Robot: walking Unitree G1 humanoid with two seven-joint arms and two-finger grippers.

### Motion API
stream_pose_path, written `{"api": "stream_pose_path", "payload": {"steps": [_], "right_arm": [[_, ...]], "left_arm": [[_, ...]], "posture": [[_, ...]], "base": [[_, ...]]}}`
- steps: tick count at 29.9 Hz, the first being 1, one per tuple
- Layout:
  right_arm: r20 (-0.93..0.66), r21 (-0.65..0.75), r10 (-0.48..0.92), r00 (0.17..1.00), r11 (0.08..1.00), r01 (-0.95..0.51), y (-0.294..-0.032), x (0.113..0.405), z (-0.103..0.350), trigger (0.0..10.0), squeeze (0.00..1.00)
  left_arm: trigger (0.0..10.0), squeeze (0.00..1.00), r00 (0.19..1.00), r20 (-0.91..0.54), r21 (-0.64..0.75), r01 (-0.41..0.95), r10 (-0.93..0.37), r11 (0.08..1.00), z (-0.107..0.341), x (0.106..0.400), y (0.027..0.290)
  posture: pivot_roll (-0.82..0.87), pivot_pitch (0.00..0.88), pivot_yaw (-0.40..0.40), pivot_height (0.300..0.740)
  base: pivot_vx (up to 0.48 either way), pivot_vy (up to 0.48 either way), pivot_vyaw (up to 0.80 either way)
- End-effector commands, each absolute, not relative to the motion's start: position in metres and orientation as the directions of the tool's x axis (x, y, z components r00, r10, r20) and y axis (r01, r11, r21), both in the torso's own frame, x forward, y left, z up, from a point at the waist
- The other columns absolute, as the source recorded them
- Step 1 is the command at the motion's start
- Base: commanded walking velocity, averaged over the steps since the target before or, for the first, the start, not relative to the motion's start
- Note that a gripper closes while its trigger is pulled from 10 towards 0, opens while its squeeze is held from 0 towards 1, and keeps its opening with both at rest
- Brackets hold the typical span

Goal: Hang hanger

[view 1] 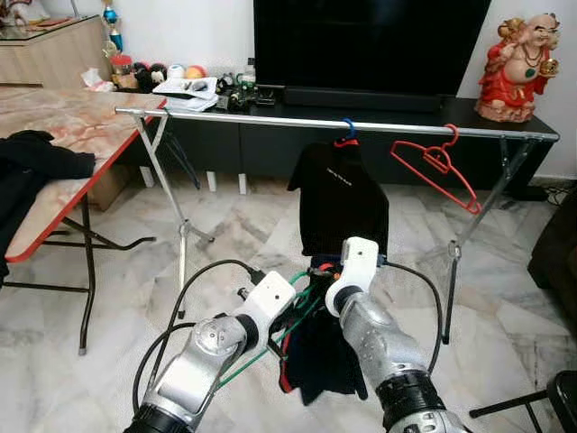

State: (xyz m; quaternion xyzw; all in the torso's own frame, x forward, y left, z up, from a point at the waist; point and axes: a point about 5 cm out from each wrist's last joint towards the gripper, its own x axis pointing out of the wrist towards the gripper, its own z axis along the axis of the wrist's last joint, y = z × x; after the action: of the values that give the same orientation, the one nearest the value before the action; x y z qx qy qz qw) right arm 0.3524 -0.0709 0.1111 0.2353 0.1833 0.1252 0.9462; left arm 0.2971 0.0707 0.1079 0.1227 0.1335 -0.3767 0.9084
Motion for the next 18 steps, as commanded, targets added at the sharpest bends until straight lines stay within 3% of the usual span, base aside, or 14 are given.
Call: {"api": "stream_pose_path", "payload": {"steps": [1, 5, 9, 18], "right_arm": [[-0.234, 0.602, 0.412, 0.881, 0.773, -0.201, -0.044, 0.346, 0.122, 10.0, 0.0], [-0.217, 0.609, 0.415, 0.884, 0.765, -0.21, -0.045, 0.347, 0.125, 10.0, 0.0], [-0.287, 0.456, 0.268, 0.92, 0.882, -0.114, -0.075, 0.357, 0.114, 10.0, 0.0], [-0.294, 0.382, 0.139, 0.945, 0.924, -0.017, -0.116, 0.371, 0.116, 10.0, 0.0]], "left_arm": [[10.0, 0.0, 0.639, -0.277, 0.095, 0.762, -0.718, 0.641, 0.119, 0.292, 0.058], [10.0, 0.0, 0.585, -0.295, 0.084, 0.804, -0.755, 0.589, 0.115, 0.285, 0.053], [10.0, 0.0, 0.539, -0.337, 0.078, 0.833, -0.772, 0.548, 0.108, 0.277, 0.054], [10.0, 0.0, 0.472, -0.442, 0.084, 0.868, -0.763, 0.489, 0.098, 0.268, 0.069]], "posture": [[0.11, 0.0, -0.028, 0.74], [0.11, 0.0, -0.03, 0.74], [0.12, 0.0, -0.031, 0.74], [0.12, 0.0, -0.027, 0.74]], "base": [[0.0, 0.0, 0.0], [0.0, 0.0, 0.0], [0.0, 0.0, 0.0], [0.0, 0.0, 0.0]]}}
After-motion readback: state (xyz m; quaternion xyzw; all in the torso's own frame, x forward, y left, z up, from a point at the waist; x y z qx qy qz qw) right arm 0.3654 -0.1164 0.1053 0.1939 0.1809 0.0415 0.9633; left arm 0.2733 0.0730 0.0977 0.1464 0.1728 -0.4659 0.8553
